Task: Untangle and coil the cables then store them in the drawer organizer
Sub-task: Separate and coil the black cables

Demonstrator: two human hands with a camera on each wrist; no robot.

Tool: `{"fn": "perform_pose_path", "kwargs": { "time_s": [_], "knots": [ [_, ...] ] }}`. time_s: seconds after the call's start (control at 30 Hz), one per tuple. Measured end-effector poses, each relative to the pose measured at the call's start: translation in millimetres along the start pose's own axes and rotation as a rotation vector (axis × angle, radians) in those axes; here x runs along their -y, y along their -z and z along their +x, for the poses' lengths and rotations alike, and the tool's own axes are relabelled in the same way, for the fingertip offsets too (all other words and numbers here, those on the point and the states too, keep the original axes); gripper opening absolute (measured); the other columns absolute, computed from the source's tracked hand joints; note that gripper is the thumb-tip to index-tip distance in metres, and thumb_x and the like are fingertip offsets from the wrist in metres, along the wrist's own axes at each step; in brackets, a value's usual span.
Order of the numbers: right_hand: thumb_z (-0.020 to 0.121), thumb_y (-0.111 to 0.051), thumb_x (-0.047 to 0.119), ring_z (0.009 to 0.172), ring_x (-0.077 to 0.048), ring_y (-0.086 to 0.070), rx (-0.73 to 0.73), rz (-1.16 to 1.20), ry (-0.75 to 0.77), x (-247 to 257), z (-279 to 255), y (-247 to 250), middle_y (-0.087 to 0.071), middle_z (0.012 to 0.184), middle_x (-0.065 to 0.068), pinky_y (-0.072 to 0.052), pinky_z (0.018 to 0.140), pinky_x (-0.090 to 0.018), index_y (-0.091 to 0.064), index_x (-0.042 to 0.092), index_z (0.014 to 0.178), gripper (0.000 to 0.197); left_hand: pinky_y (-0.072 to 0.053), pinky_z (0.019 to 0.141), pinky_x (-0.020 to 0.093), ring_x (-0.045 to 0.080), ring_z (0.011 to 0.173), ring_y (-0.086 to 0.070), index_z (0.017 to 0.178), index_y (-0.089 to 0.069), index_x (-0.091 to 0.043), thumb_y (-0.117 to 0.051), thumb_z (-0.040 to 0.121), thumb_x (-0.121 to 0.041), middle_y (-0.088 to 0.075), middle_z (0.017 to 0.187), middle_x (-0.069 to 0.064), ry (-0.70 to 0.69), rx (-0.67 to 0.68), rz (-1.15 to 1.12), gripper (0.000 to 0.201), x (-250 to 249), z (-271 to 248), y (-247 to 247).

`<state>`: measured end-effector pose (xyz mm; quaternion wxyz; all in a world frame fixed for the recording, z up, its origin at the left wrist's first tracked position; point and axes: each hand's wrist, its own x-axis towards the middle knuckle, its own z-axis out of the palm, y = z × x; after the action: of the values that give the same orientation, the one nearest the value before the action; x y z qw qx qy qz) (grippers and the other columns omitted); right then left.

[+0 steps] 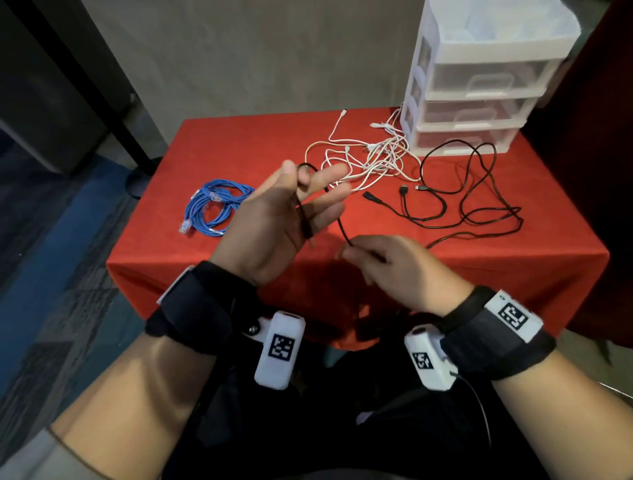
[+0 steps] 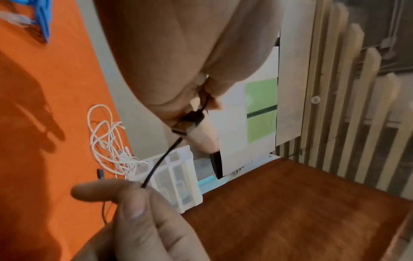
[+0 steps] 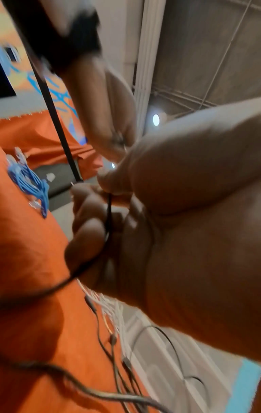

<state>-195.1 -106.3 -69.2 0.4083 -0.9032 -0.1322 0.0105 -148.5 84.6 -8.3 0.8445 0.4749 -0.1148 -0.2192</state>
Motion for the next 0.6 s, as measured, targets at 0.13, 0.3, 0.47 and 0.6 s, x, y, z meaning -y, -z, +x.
{"fn": "perform_pose_path", "kwargs": {
  "time_s": [0.13, 0.3, 0.47, 0.6],
  "knots": [
    [0.102, -0.06, 0.024, 0.06, 0.006, -0.055, 0.041, 0.005, 0.029, 12, -11, 0, -0.059, 0.062, 0.026, -0.038, 0.063, -0.012, -0.065, 0.032, 0.089, 0.017, -0.043, 0.11, 0.059, 0.028, 0.121, -0.065, 0.088, -0.046, -0.015, -0.03, 0.112, -0.027, -0.065, 0.134, 0.014, -0.162, -0.162, 0.368, 0.031, 9, 7, 0],
    [0.095, -0.068, 0.023, 0.06, -0.007, -0.058, -0.022, -0.059, 0.083, 20, -11, 28, -0.064, 0.064, 0.015, -0.046, 0.062, -0.027, -0.075, 0.025, 0.092, 0.009, -0.056, 0.094, 0.051, 0.02, 0.107, -0.072, 0.083, -0.059, -0.032, -0.037, 0.105, -0.035, -0.072, 0.119, -0.003, -0.188, -0.084, 0.842, 0.032, 24, 2, 0],
    [0.072, -0.088, 0.043, 0.05, -0.01, -0.042, -0.196, 0.052, 0.021, 20, -1, 49, -0.054, 0.056, -0.003, -0.039, 0.054, -0.038, -0.064, 0.02, 0.081, 0.034, -0.04, 0.05, 0.026, 0.009, 0.046, -0.059, 0.088, -0.052, -0.018, -0.035, 0.111, -0.028, -0.059, 0.058, -0.014, -0.102, 0.07, 1.043, 0.03, 23, -9, -14],
    [0.073, -0.09, 0.036, 0.053, -0.02, -0.044, -0.163, 0.296, 0.034, 24, 2, 52, -0.063, 0.064, 0.0, -0.037, 0.056, -0.032, -0.068, 0.022, 0.096, 0.034, -0.03, 0.041, 0.022, 0.013, 0.041, -0.034, 0.091, -0.054, -0.015, -0.032, 0.112, -0.026, -0.06, 0.078, 0.024, -0.055, 0.099, 0.826, 0.032, 18, -11, -21]
  ]
}}
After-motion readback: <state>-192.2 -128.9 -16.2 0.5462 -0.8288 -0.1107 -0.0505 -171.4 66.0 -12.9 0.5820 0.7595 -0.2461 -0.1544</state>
